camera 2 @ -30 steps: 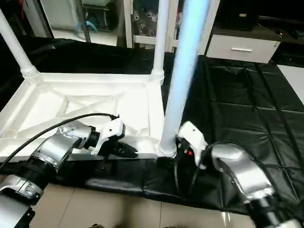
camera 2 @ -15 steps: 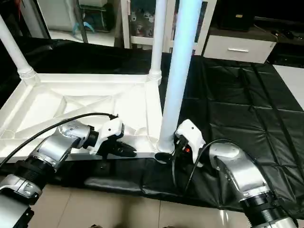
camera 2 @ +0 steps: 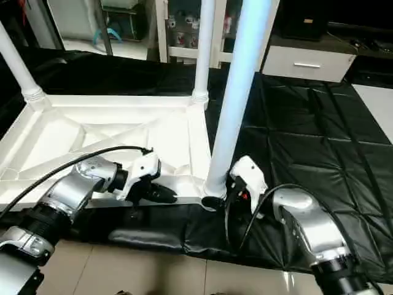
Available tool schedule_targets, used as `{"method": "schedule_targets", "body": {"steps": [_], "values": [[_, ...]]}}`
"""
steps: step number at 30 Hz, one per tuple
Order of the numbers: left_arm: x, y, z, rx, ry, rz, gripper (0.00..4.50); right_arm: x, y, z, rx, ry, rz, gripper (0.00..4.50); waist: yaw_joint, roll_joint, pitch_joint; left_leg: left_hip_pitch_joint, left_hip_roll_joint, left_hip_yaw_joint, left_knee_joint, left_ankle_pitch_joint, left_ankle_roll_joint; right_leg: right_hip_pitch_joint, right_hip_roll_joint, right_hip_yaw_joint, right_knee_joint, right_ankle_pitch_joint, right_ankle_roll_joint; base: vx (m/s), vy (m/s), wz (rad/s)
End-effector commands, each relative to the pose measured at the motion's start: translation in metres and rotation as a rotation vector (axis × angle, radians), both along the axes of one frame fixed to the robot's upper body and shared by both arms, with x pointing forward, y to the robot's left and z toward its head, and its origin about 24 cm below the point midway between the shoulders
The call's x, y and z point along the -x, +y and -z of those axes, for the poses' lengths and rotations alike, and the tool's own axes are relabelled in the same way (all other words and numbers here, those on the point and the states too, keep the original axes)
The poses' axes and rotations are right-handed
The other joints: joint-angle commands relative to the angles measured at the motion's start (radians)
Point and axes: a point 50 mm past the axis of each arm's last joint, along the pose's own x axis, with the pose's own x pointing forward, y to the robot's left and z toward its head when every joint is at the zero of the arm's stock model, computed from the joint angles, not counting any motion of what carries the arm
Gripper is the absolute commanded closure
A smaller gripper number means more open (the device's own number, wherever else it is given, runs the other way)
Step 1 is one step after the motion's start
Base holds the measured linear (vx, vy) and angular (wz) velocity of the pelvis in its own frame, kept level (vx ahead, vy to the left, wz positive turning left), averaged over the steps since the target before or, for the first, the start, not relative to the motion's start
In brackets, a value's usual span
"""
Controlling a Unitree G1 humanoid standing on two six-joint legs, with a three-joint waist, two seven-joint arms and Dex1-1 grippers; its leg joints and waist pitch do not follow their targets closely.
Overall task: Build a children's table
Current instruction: Rotate leg to tighten
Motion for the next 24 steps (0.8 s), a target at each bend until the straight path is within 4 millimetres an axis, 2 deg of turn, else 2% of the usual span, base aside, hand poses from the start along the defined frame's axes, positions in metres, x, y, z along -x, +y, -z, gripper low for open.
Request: {"method": "schedule_targets", "body": {"steps": [1,4,5,6,8,9,10,12,13,14,15,16,17,19,20,21,22,24], "values": [[0.008,-0.004,0.015,-0.044,0.048,0.024,4.5,0.002,0.013,-0.004,-0.084,-0.008,-0.042,1.48,-0.002,0.0,-0.051,0.009,0.042,-0.021,-0.082,-0.278,0.032,0.044,-0.053,0.044,-0.079,-0.293,-0.216,0.0,0.0,0.0],[0.006,-0.009,0.016,-0.02,0.045,-0.01,4.5,-0.005,0.019,0.001,-0.174,-0.009,0.076,1.49,-0.006,0.0,-0.049,0.008,0.041,-0.023,-0.084,-0.297,0.023,0.044,-0.055,0.044,-0.083,-0.332,-0.207,0.0,0.0,0.0],[0.005,-0.011,0.017,-0.009,0.04,-0.031,4.5,-0.007,0.022,0.004,-0.208,-0.008,0.124,1.5,-0.008,0.001,-0.049,0.009,0.041,-0.022,-0.084,-0.304,0.02,0.039,-0.056,0.044,-0.084,-0.342,-0.207,0.0,0.0,0.0],[0.004,-0.017,0.019,0.008,0.033,-0.061,4.5,-0.01,0.03,0.01,-0.273,0.009,0.19,1.5,-0.012,-0.005,-0.043,0.009,0.039,-0.024,-0.085,-0.33,0.014,0.036,-0.056,0.042,-0.091,-0.386,-0.197,0.0,0.0,0.0],[0.003,-0.02,0.019,0.018,0.028,-0.08,4.5,-0.011,0.034,0.011,-0.289,0.007,0.21,1.51,-0.016,-0.002,-0.042,0.014,0.039,-0.027,-0.088,-0.357,0.006,0.031,-0.056,0.041,-0.097,-0.441,-0.179,0.0,0.0,0.0],[0.001,-0.025,0.021,0.027,0.018,-0.114,4.5,-0.013,0.045,0.014,-0.315,0.004,0.236,1.51,-0.019,-0.002,-0.041,0.012,0.038,-0.028,-0.088,-0.362,0.005,0.032,-0.056,0.041,-0.099,-0.46,-0.168,0.0,0.0,0.0],[-0.003,-0.033,0.022,0.031,-0.012,-0.171,4.5,-0.018,0.058,0.016,-0.317,-0.024,0.295,1.51,-0.021,0.0,-0.039,0.015,0.038,-0.029,-0.089,-0.38,-0.001,0.026,-0.059,0.041,-0.104,-0.493,-0.159,0.0,0.0,0.0],[-0.005,-0.035,0.023,0.03,-0.025,-0.193,4.5,-0.02,0.063,0.017,-0.314,-0.037,0.323,1.51,-0.027,0.0,-0.037,0.016,0.037,-0.036,-0.092,-0.411,-0.016,0.026,-0.06,0.036,-0.11,-0.555,-0.134,0.0,0.0,0.0],[-0.005,-0.037,0.023,0.032,-0.027,-0.202,4.5,-0.022,0.066,0.017,-0.321,-0.04,0.342,1.51,-0.028,-0.001,-0.038,0.015,0.039,-0.038,-0.095,-0.41,-0.011,0.028,-0.059,0.036,-0.11,-0.555,-0.123,0.0,0.0,0.0],[-0.009,-0.042,0.022,0.038,-0.044,-0.25,4.5,-0.027,0.073,0.018,-0.325,-0.053,0.404,1.51,-0.031,0.004,-0.037,0.018,0.039,-0.036,-0.097,-0.417,-0.014,0.021,-0.059,0.037,-0.113,-0.546,-0.127,0.0,0.0,0.0],[-0.009,-0.042,0.022,0.038,-0.044,-0.25,4.5,-0.027,0.073,0.018,-0.325,-0.053,0.404,1.51,-0.032,0.003,-0.037,0.018,0.039,-0.038,-0.098,-0.422,-0.015,0.025,-0.058,0.035,-0.114,-0.543,-0.127,0.0,0.0,0.0],[-0.017,-0.05,0.022,0.043,-0.08,-0.357,4.5,-0.034,0.087,0.02,-0.32,-0.069,0.493,1.51,-0.033,0.003,-0.039,0.014,0.039,-0.039,-0.101,-0.415,-0.014,0.031,-0.058,0.034,-0.113,-0.519,-0.127,0.0,0.0,0.0],[-0.018,-0.052,0.022,0.043,-0.086,-0.379,4.5,-0.036,0.089,0.021,-0.315,-0.071,0.506,1.51,-0.036,0.006,-0.037,0.019,0.04,-0.038,-0.102,-0.428,-0.023,0.023,-0.058,0.035,-0.114,-0.512,-0.135,0.0,0.0,0.0],[-0.026,-0.058,0.021,0.041,-0.124,-0.501,4.5,-0.042,0.1,0.024,-0.293,-0.079,0.582,1.51,-0.036,0.0,-0.038,0.025,0.035,-0.036,-0.099,-0.447,-0.023,0.022,-0.057,0.034,-0.117,-0.523,-0.135,0.0,0.0,0.0],[-0.026,-0.058,0.021,0.041,-0.124,-0.501,4.5,-0.042,0.1,0.024,-0.293,-0.079,0.582,1.51,-0.036,0.003,-0.036,0.028,0.035,-0.035,-0.098,-0.452,-0.018,0.017,-0.058,0.036,-0.12,-0.527,-0.137,0.0,0.0,0.0],[-0.03,-0.061,0.02,0.043,-0.145,-0.556,4.5,-0.045,0.105,0.026,-0.28,-0.08,0.625,1.51,-0.035,0.002,-0.036,0.029,0.035,-0.034,-0.098,-0.452,-0.015,0.017,-0.057,0.036,-0.121,-0.526,-0.135,0.0,0.0,0.0],[-0.032,-0.063,0.02,0.041,-0.158,-0.593,4.5,-0.047,0.109,0.027,-0.268,-0.082,0.648,1.51,-0.038,-0.002,-0.039,0.024,0.033,-0.035,-0.098,-0.443,-0.012,0.022,-0.057,0.036,-0.118,-0.518,-0.134,0.0,0.0,0.0],[-0.034,-0.065,0.018,0.046,-0.178,-0.622,4.5,-0.049,0.112,0.027,-0.244,-0.103,0.656,1.52,-0.036,0.0,-0.04,0.018,0.034,-0.036,-0.101,-0.412,-0.001,0.03,-0.057,0.037,-0.115,-0.491,-0.132,0.0,0.0,0.0]]}}
